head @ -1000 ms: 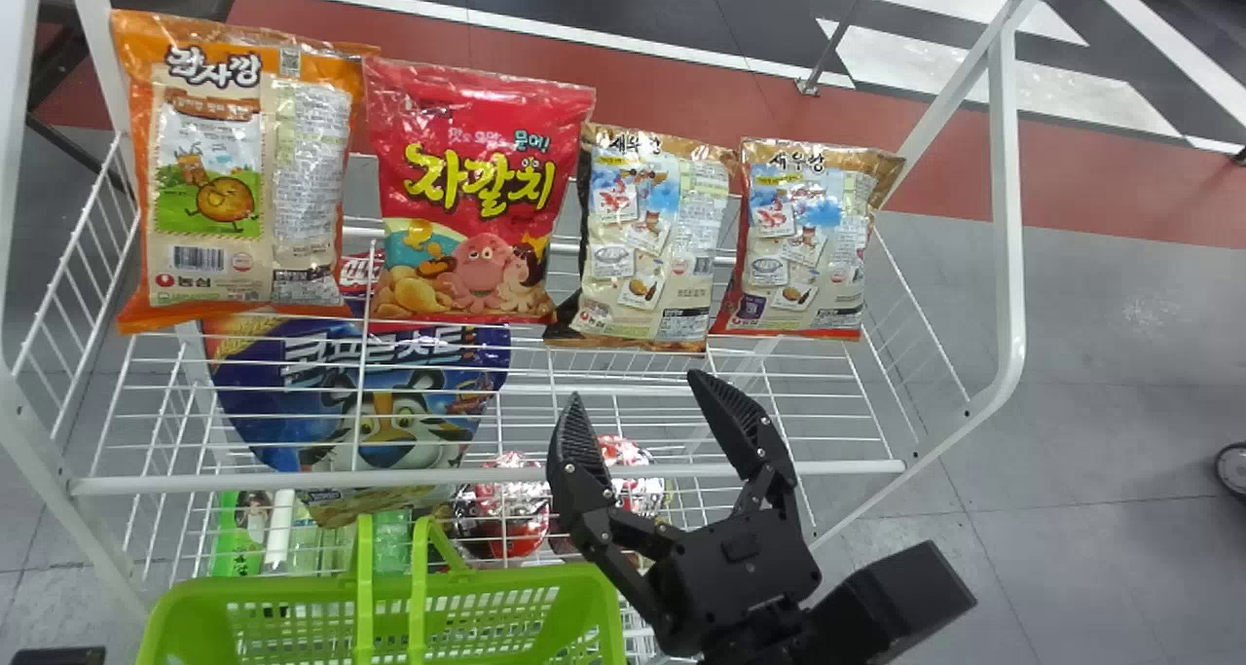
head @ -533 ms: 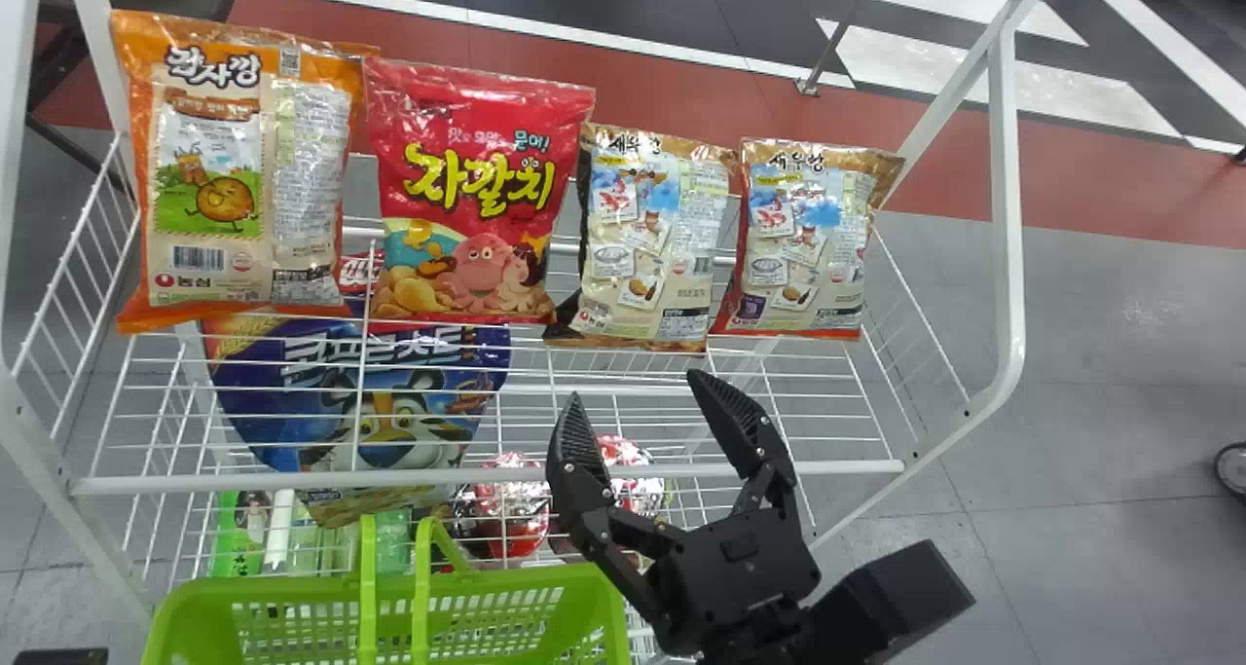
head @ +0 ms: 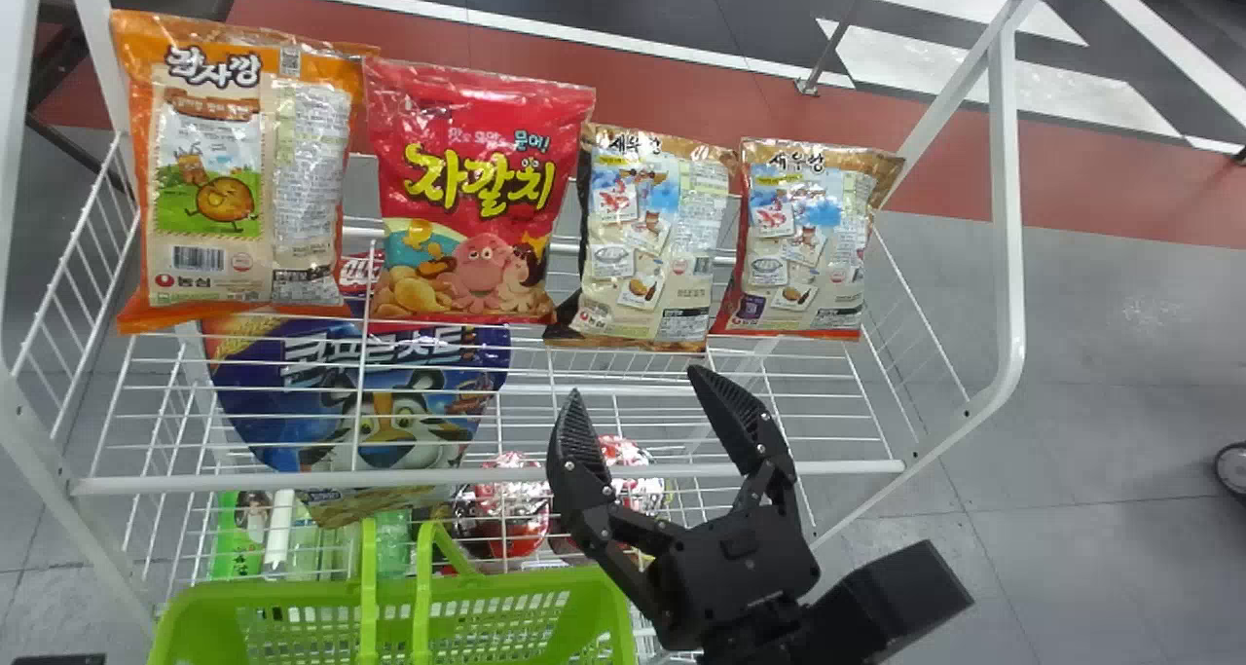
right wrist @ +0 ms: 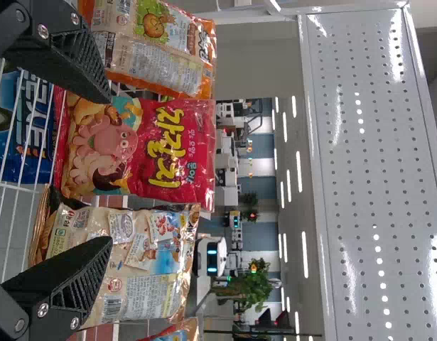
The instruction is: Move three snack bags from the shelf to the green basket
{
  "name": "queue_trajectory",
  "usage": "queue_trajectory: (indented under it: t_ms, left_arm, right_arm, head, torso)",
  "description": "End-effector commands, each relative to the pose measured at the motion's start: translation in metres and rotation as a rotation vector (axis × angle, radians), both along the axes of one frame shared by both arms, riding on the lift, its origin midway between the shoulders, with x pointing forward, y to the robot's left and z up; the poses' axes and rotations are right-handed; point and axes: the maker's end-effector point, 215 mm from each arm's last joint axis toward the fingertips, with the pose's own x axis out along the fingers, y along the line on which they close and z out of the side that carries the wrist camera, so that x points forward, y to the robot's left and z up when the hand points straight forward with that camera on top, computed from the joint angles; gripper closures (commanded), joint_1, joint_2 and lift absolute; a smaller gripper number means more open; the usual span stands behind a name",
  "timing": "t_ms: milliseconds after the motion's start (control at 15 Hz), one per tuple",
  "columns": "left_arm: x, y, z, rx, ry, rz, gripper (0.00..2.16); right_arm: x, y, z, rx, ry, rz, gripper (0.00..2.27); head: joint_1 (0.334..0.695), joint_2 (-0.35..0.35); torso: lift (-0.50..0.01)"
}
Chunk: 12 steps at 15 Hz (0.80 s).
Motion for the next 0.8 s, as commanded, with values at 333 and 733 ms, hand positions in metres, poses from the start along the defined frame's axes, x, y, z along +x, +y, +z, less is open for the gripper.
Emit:
queue_trajectory:
  t_ms: [333,733]
  left_arm:
    - [-0.0012,0.0004,0.0004,-0.001,0.001,0.0,1.96]
    - [-0.0013,0.0002,0.0018,-0.005,0.0,-0.002,1.96]
  right_arm:
    - [-0.0009,0.0003,0.0022,0.003,-0.008,0.0,0.13]
    - [-0.0005,0.0003,0.0028,0.002,-0.01,0.0,0.13]
  head:
    - [0.695,-0.35]
    - [0.695,-0.35]
  torso:
    - [-0.048]
    - [-0.048]
